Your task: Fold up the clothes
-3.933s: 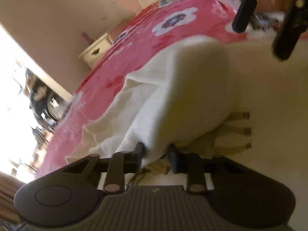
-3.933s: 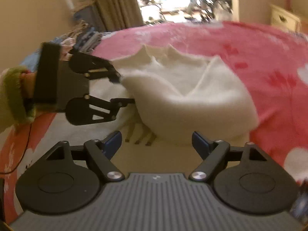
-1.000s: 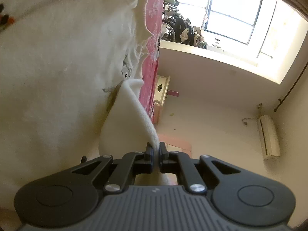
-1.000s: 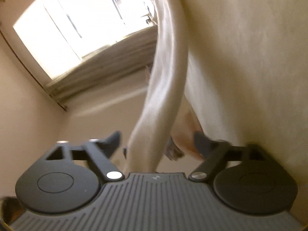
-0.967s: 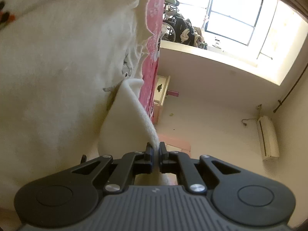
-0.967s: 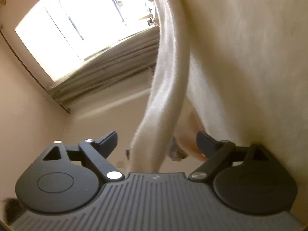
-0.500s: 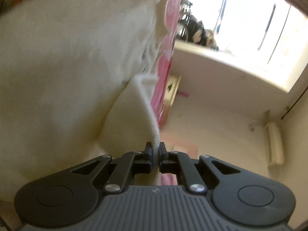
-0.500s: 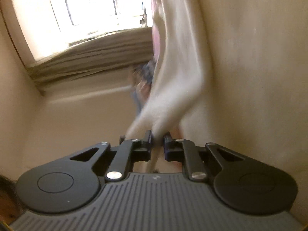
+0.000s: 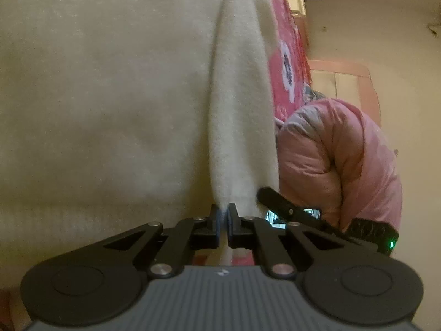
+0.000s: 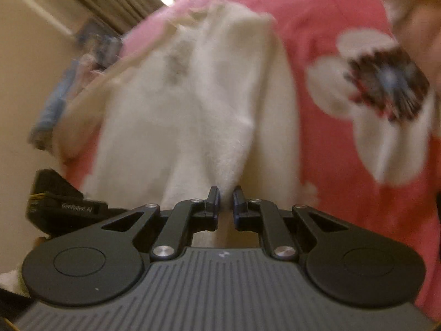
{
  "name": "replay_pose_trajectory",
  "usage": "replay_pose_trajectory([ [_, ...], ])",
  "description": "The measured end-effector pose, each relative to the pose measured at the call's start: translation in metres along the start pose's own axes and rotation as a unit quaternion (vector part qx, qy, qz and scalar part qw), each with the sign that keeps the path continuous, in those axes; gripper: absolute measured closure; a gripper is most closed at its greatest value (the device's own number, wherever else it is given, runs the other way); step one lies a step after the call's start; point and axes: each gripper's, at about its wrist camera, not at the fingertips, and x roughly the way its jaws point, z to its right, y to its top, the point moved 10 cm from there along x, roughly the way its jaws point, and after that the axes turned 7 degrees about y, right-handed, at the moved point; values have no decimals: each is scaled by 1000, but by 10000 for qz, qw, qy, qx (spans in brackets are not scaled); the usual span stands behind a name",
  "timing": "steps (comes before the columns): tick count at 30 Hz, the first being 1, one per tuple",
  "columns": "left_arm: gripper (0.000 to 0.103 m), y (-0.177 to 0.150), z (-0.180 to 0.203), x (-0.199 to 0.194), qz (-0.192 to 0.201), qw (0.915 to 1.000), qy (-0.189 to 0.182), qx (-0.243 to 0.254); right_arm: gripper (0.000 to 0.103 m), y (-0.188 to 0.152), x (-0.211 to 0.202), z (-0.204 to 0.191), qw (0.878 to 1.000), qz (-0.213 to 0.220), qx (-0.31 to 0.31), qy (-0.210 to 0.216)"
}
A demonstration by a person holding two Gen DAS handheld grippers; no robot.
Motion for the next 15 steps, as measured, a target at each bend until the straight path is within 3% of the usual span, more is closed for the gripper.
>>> replay_pose_trajectory([
  [6,98,3,24,-7,144,9956,282,879,95,4,-21,-8,9966,162,-764,-271],
  [11,98,-17,11,11,-281,9829,1056,1480,95,-23,18,26,9902,-431,-1016,-860],
  [15,98,-20,6,11,-208,9794,1229,1591,94,-30,26,35,9879,-482,-1124,-952],
])
